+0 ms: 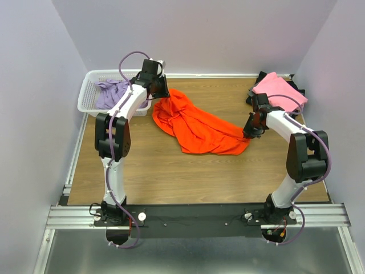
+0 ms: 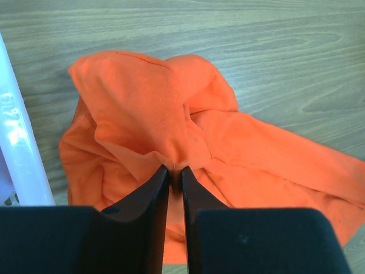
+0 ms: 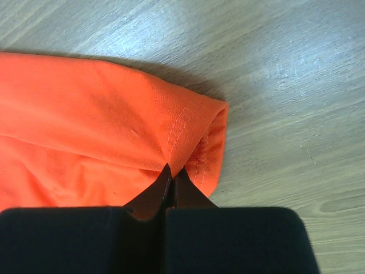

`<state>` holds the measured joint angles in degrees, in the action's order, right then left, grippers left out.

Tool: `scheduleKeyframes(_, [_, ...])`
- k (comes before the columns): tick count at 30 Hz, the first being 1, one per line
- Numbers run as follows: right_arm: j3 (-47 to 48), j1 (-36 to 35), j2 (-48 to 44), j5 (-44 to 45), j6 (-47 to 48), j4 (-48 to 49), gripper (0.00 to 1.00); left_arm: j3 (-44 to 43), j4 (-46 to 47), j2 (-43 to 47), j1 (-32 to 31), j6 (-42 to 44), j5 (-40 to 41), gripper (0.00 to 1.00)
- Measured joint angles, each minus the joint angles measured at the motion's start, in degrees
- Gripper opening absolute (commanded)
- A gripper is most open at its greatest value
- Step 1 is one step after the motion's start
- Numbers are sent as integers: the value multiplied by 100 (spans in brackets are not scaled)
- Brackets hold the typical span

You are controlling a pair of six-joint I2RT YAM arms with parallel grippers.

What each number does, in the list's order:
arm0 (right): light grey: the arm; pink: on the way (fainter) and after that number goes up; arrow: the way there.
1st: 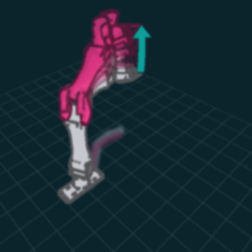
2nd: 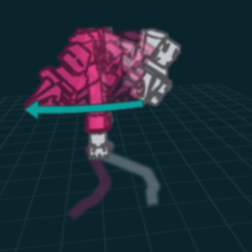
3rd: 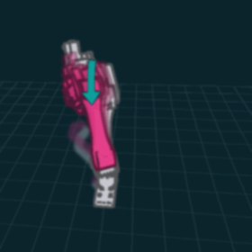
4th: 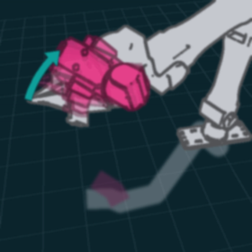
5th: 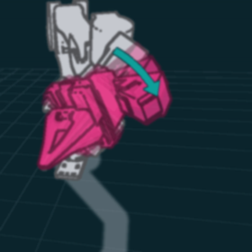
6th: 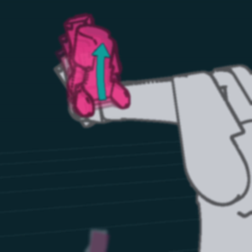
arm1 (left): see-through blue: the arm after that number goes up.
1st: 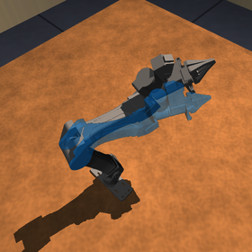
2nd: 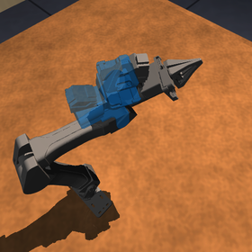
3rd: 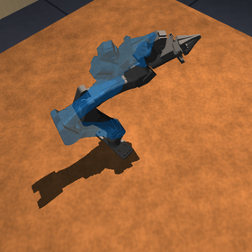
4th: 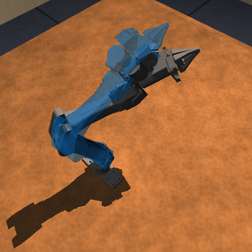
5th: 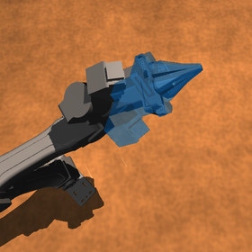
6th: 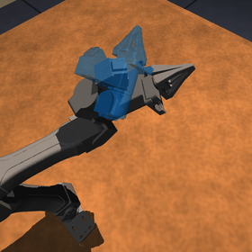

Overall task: Fold and stack the t-shirts
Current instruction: Flatten the tshirt out

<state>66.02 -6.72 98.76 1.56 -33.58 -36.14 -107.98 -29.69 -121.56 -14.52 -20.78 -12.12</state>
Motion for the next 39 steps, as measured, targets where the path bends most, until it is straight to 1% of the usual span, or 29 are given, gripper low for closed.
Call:
scheduleKeyframes(1, [-4,0,0,0,0,0,4,17,-2,4,0,2,0,22])
scheduleKeyframes(4, [-24,0,-9,-2,-2,-2,4,81,-2,7,0,9,2,0])
scheduleKeyframes(11, [-39,0,-79,-35,-2,-2,2,192,17,133,0,-39,-11,0])
scheduleKeyframes(14, [164,7,-83,-44,22,-107,2,-94,7,151,0,-149,-61,0])
scheduleKeyframes(16, [487,42,-83,-52,66,-162,2,-437,0,144,0,-245,-105,0])
scheduleKeyframes(17, [697,76,-61,-74,68,-223,2,-756,-17,133,15,-293,-155,0])
scheduleKeyframes(22, [2452,439,238,-142,157,-354,2,-1805,293,138,44,-581,-358,0])
scheduleKeyframes(24, [2957,533,286,-146,216,-468,2,-1934,466,199,66,-688,-413,0])
scheduleKeyframes(27, [3978,636,372,-144,315,-544,2,-1939,741,356,120,-857,-501,0])
scheduleKeyframes(32, [5239,656,367,-44,420,-560,2,-1628,1346,964,173,-984,-546,0])
scheduleKeyframes(35, [5630,695,269,146,496,-533,2,-1209,1836,1624,179,-1023,-540,0])
scheduleKeyframes(39, [5528,732,-136,424,553,-455,2,-748,2393,2470,177,-1036,-531,0])
